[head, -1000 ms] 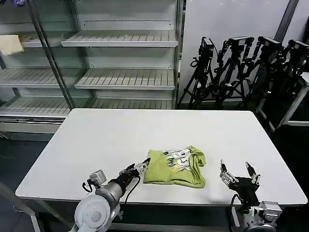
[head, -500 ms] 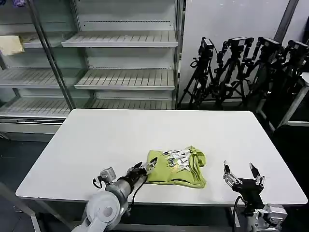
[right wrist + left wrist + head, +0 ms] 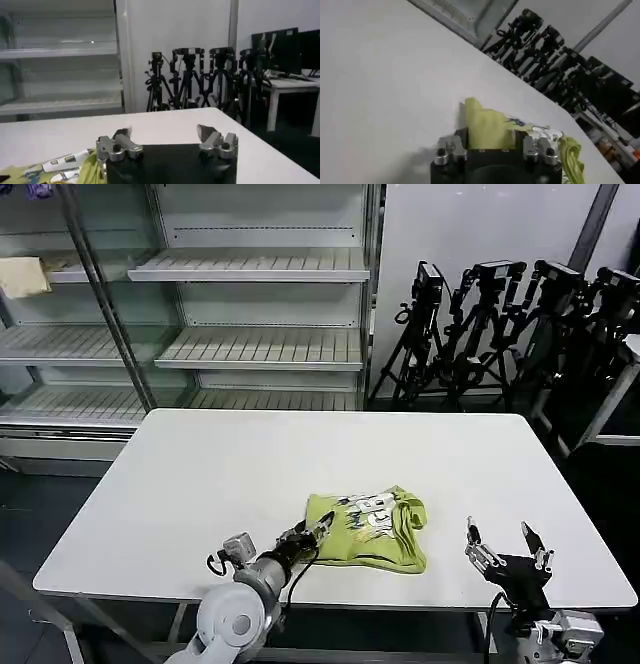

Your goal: Fold and organize the clothes.

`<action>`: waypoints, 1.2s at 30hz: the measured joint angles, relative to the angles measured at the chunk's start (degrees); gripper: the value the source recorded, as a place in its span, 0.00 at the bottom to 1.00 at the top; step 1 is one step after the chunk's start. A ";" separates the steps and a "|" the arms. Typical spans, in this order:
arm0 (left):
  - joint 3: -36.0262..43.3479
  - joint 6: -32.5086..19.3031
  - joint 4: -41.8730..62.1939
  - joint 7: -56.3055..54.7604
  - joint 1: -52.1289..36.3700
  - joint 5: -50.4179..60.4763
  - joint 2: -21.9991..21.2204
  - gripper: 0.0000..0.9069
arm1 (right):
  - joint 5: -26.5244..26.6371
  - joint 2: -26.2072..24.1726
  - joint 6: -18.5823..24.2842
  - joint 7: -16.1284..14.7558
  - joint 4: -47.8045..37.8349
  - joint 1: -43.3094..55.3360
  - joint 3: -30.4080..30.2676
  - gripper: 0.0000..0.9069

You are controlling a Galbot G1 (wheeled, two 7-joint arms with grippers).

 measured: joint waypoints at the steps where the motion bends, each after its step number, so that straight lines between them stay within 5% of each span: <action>1: -0.02 -0.26 0.00 -0.09 0.09 -0.06 -0.23 0.03 | -0.02 0.03 -0.01 0.00 0.12 -0.09 0.06 1.00; 23: -5.30 -5.38 -4.80 -1.50 2.07 -10.03 -1.64 0.03 | 0.07 0.95 0.02 0.00 2.64 -1.80 0.81 1.00; 30: -13.55 -4.78 -5.68 -1.83 3.58 -15.02 2.58 0.03 | 0.54 0.90 0.41 -0.15 2.34 -0.94 0.59 1.00; 36: -22.58 -1.84 -6.27 -1.43 3.71 -15.75 10.43 0.03 | 0.54 1.23 0.51 -0.20 1.87 0.42 -0.24 1.00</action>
